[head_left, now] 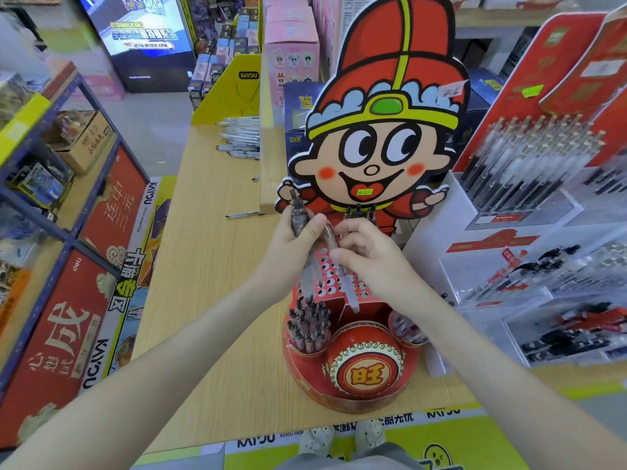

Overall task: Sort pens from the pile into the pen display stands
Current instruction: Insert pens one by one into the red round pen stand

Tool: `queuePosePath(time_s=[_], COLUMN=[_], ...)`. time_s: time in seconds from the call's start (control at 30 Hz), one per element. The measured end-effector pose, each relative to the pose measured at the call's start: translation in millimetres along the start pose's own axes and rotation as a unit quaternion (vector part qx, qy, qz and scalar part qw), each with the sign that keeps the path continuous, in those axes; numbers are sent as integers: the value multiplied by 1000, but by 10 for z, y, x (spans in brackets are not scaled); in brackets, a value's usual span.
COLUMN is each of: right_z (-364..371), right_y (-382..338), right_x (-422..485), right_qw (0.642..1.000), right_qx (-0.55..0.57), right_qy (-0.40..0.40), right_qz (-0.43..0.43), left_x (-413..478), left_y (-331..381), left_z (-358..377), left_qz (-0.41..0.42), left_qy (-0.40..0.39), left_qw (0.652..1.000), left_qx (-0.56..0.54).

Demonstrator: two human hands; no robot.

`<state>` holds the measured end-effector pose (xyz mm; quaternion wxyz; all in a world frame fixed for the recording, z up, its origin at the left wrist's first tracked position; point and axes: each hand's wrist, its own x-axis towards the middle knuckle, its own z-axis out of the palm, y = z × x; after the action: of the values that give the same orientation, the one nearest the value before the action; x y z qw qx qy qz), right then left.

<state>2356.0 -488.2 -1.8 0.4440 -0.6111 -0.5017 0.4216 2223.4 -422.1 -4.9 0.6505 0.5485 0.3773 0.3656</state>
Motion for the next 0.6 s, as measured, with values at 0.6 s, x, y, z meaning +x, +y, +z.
queuePosePath(time_s=[0.6], right_z=[-216], right_y=[288], right_x=[-25], right_qw=[985], right_qx=[-86], right_qy=[151], right_qz=[-18], left_x=[37], left_y=[-139], left_z=[-317], left_qz=[9], left_qy=[5], left_qw=[1000], left_qx=[-5])
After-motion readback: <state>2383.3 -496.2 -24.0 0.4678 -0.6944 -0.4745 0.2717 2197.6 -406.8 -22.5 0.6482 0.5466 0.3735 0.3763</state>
